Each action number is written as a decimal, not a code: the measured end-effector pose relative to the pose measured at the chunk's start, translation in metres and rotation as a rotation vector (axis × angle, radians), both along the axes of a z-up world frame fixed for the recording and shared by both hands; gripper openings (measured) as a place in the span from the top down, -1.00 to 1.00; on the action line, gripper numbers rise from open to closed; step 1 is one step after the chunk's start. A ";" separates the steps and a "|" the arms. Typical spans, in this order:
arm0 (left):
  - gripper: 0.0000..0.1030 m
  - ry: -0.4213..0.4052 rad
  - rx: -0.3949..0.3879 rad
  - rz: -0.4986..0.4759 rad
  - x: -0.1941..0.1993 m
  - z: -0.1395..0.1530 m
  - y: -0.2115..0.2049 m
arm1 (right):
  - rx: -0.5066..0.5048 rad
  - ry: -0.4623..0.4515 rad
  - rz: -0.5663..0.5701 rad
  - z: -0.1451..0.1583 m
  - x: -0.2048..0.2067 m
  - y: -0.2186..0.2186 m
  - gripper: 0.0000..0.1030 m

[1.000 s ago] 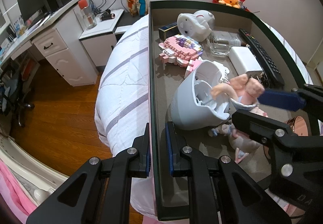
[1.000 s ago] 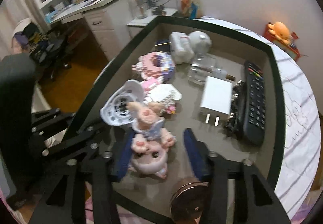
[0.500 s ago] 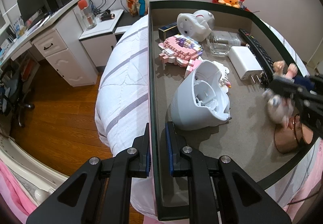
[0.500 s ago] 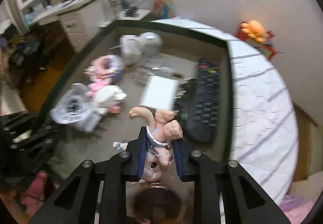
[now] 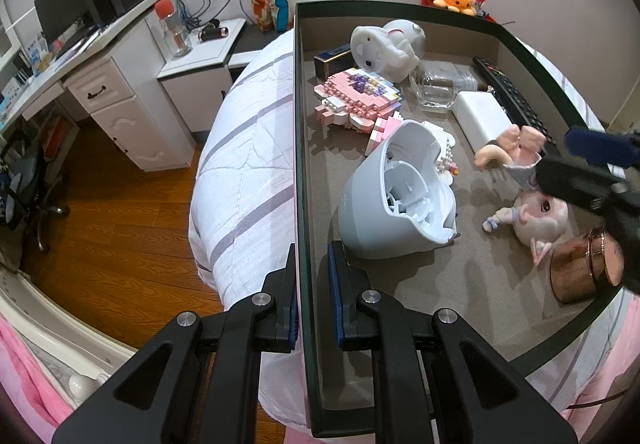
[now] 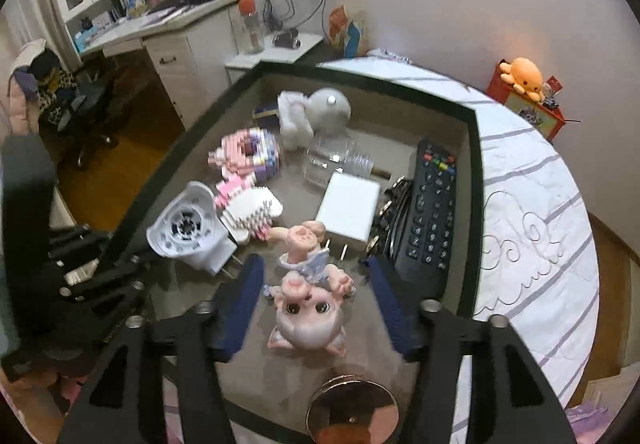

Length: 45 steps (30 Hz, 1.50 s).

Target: Organize rigid objects

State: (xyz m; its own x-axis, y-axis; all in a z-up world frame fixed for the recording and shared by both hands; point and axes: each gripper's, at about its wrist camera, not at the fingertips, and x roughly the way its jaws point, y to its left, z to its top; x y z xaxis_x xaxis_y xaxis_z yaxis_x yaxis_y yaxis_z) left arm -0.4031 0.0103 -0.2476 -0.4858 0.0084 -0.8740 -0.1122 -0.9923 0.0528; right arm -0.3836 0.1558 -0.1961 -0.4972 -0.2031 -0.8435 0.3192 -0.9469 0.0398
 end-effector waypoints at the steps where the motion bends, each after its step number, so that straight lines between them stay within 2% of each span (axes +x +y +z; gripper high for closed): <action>1: 0.80 0.000 0.000 0.000 0.000 0.000 0.001 | -0.029 0.003 0.005 0.004 0.002 0.003 -0.15; 3: 0.80 0.001 -0.001 0.000 0.000 0.000 0.000 | -0.066 0.020 -0.006 0.010 0.004 0.011 -0.16; 6: 0.80 0.000 0.001 0.000 0.000 -0.001 0.000 | -0.064 0.051 -0.064 0.013 0.009 0.023 -0.38; 10: 0.80 0.001 0.001 0.000 0.000 -0.001 -0.001 | -0.076 0.058 -0.122 0.004 0.010 0.037 -0.43; 13: 0.80 0.001 0.000 0.000 0.000 -0.001 -0.001 | -0.087 0.046 -0.152 -0.004 0.010 0.044 -0.55; 20: 0.80 0.001 -0.001 0.000 0.001 -0.001 -0.003 | -0.110 0.030 -0.142 -0.015 0.014 0.041 -0.55; 28: 0.71 0.008 0.012 0.013 0.006 0.006 -0.004 | -0.099 0.081 -0.129 -0.007 0.024 0.039 -0.61; 31: 0.47 0.046 0.020 0.034 0.014 0.017 -0.006 | -0.112 0.108 -0.136 -0.001 0.031 0.043 -0.64; 32: 0.21 0.070 0.020 0.046 0.019 0.024 -0.008 | -0.115 0.117 -0.141 0.001 0.034 0.045 -0.65; 33: -0.15 0.091 0.019 0.056 0.022 0.029 -0.008 | -0.115 0.124 -0.147 0.004 0.036 0.046 -0.66; 35: -0.49 0.164 0.034 0.068 0.035 0.045 -0.010 | -0.121 0.144 -0.154 0.009 0.044 0.051 -0.72; 36: -0.55 0.194 0.038 0.071 0.042 0.053 -0.010 | -0.123 0.152 -0.158 0.012 0.047 0.052 -0.75; 38: -0.61 0.241 0.051 0.059 0.056 0.067 -0.007 | -0.127 0.176 -0.164 0.018 0.057 0.056 -1.00; 41: -0.80 0.319 0.059 0.038 0.077 0.085 -0.002 | -0.145 0.231 -0.158 0.029 0.076 0.057 -1.00; 45: -0.88 0.397 0.059 -0.001 0.107 0.105 0.010 | -0.137 0.298 -0.170 0.043 0.101 0.057 -1.00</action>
State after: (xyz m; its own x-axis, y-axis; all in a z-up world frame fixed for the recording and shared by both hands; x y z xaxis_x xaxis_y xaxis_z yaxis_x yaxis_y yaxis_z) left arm -0.2956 0.0202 -0.1430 -0.7854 0.0537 -0.6166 -0.0955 -0.9948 0.0350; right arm -0.2827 0.2130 -0.1528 -0.7534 -0.1971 -0.6274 0.1743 -0.9798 0.0985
